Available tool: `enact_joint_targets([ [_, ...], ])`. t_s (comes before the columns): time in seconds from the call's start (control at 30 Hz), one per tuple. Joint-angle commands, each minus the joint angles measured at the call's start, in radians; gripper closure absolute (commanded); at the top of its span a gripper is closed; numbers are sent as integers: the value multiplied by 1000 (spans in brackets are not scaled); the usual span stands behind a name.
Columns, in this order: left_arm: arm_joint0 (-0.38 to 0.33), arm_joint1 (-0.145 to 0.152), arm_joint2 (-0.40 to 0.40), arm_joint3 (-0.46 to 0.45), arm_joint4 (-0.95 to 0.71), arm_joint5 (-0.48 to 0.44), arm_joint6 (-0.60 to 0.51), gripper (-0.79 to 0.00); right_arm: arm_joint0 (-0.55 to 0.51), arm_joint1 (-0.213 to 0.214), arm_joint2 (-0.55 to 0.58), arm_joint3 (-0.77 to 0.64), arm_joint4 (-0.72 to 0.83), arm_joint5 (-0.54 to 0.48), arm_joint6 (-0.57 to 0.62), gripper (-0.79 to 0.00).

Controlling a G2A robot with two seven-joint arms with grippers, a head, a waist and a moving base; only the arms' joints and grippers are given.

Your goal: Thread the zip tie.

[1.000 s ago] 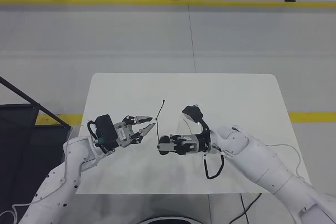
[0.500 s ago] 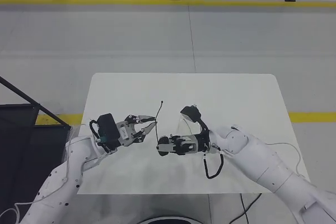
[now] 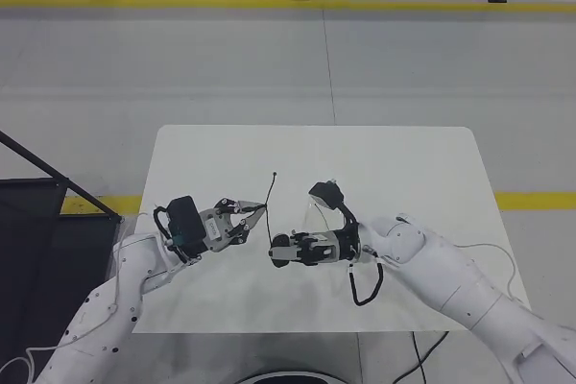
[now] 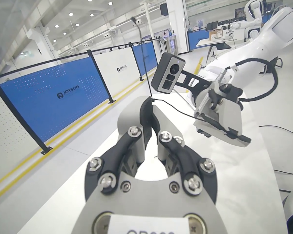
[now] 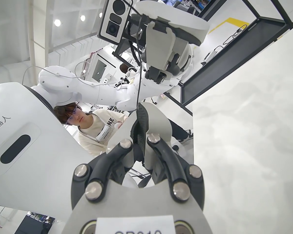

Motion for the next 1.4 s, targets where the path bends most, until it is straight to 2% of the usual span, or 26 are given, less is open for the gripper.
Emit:
enact_joint_targets([
  [0.0, -1, 0, 3, 2, 3, 0, -1, 0, -1, -1, 1, -2, -6, -15, -15, 0],
  [0.23, -3, -1, 10, 8, 13, -3, -3, 0, -10, 3, 4, -1, -18, -68, -68, 0],
  [0.5, -6, -3, 25, 12, 30, -11, -8, 0, -13, 11, 9, -9, 4, -79, -79, 0],
  [1.07, -13, 2, 45, 31, 109, -55, 26, 0, -98, 33, 153, -31, 32, -79, -79, 0],
  [1.37, -19, 9, 53, 40, 174, -88, 57, 0, -133, 34, 225, -13, -4, -79, -79, 0],
])
